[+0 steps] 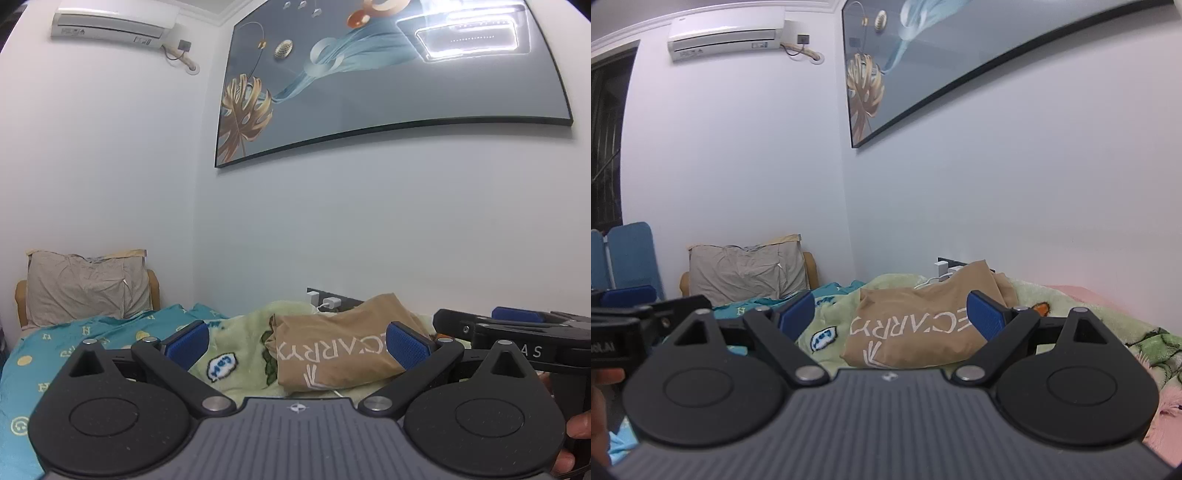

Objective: Fold clothes

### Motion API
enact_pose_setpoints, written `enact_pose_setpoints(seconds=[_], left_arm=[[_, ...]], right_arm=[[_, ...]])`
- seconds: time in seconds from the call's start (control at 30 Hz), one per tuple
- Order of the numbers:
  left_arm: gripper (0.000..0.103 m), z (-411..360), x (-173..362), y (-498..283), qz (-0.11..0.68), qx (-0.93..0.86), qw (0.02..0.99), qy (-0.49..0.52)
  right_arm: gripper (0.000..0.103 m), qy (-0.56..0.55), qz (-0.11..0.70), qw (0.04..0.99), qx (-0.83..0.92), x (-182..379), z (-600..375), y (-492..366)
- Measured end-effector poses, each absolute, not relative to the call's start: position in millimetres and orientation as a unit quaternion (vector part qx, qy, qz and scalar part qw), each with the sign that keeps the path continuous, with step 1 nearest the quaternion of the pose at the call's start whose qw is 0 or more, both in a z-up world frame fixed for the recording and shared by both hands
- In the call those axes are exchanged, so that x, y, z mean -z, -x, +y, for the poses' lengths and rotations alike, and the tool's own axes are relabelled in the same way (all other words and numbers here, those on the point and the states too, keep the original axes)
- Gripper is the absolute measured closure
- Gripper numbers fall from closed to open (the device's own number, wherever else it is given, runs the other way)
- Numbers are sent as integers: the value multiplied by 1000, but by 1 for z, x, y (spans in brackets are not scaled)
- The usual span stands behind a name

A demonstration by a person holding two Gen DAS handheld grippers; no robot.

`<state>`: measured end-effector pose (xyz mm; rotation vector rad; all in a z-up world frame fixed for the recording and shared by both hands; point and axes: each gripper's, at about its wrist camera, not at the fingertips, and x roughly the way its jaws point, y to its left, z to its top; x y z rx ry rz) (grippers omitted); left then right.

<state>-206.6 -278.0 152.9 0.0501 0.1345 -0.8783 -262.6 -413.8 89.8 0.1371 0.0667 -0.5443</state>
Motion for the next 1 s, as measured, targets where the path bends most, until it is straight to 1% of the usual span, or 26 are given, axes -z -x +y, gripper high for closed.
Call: enact_pose_setpoints(seconds=[0.3,0.6,0.67,0.87,1.0], left_arm=[[0,-263,-129,206,69,398,914,-21],[0,-260,-130,209,60,398,915,-14],[0,-259,-129,209,69,389,918,-13],[0,-261,-127,211,56,371,927,-29],[0,-260,-127,206,63,368,927,-22]], right_arm=[[12,-60,43,958,277,-84,-412,261],[12,-48,41,957,283,-86,-409,258],[12,-44,43,957,283,-86,-407,257],[12,-37,46,958,280,-83,-401,254],[12,-33,48,958,279,-81,-399,251]])
